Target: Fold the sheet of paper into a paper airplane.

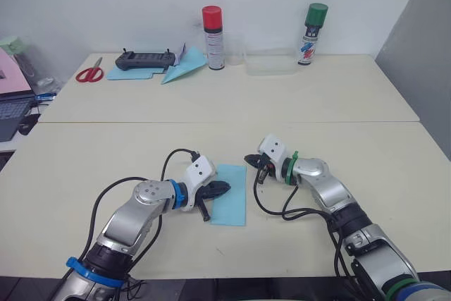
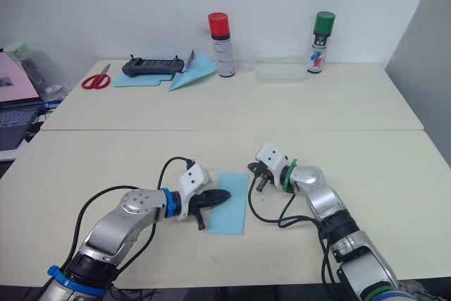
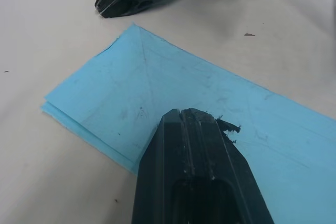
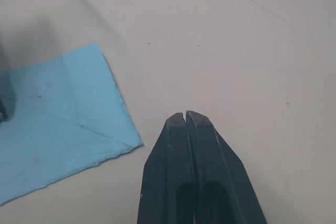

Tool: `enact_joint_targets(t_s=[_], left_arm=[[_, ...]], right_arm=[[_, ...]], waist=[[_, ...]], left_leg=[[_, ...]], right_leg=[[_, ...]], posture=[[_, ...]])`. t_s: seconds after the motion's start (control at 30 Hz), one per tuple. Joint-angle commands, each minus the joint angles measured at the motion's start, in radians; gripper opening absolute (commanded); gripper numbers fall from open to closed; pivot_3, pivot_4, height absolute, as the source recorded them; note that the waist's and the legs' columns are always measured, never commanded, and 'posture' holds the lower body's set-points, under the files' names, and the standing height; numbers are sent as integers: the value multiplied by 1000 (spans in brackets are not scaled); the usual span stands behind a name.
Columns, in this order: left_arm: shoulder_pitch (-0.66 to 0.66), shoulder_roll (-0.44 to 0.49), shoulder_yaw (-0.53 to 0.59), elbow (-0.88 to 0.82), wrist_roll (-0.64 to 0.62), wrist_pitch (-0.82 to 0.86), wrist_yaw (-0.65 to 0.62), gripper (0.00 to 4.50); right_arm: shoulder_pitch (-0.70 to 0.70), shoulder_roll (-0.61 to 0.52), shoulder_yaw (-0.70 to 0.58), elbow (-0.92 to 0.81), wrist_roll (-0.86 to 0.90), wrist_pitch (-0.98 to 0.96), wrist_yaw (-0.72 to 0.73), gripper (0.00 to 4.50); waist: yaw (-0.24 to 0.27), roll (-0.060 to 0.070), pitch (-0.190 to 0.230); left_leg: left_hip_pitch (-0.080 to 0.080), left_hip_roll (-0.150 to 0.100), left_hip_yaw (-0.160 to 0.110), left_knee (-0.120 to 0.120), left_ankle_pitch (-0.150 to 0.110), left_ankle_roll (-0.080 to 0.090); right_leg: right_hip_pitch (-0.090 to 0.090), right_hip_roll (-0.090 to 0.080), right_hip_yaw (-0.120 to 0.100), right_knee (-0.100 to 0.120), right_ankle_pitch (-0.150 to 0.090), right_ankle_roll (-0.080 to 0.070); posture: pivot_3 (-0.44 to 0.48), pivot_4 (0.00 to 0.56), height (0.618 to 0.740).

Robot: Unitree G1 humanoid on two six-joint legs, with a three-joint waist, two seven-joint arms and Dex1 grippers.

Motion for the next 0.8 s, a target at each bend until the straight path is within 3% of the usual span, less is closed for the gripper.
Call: enact_joint_targets(t_s=[0.03,0.23,0.3,0.5,0.63,0.73,0.8], left_arm=[[16,-15,-51,66,37,25,4,0],[10,-48,-14,84,12,46,19,0],[12,-55,-5,85,5,53,20,0],[16,-80,25,70,-26,80,32,0],[29,-73,179,-14,-166,172,21,0],[67,3,313,-92,-295,266,-31,0],[82,33,346,-109,-346,319,-40,0]], right_arm=[[13,-19,-74,-7,29,-19,4,16],[88,-54,-89,-269,177,57,197,16],[116,-66,-63,-315,174,100,219,16],[160,-65,25,-365,107,180,206,16],[171,-83,100,-331,19,171,195,16],[168,-85,109,-310,3,158,193,16],[163,-84,108,-300,6,149,190,16]], waist=[[1,1,0],[0,3,1],[1,4,1],[0,5,1],[-5,4,1],[-19,2,3],[-23,2,3]], left_leg=[[0,0,-1,0,0,0],[-9,-2,-3,0,0,0],[-13,-2,-6,0,0,0],[-14,-2,-9,-1,0,0],[-14,-2,-9,-1,0,0],[-17,1,-9,-3,0,0],[-18,2,-9,-6,0,0]], right_leg=[[2,0,0,-2,0,0],[1,0,1,-7,1,2],[-1,2,-1,-6,4,8],[-1,2,-4,-7,3,5],[-2,2,-3,-7,0,1],[-6,4,-3,-6,1,3],[-9,5,-4,-6,3,5]], posture=[[0,150,740],[0,150,740],[0,150,740],[0,150,740],[0,150,740],[0,150,740],[0,150,740]])
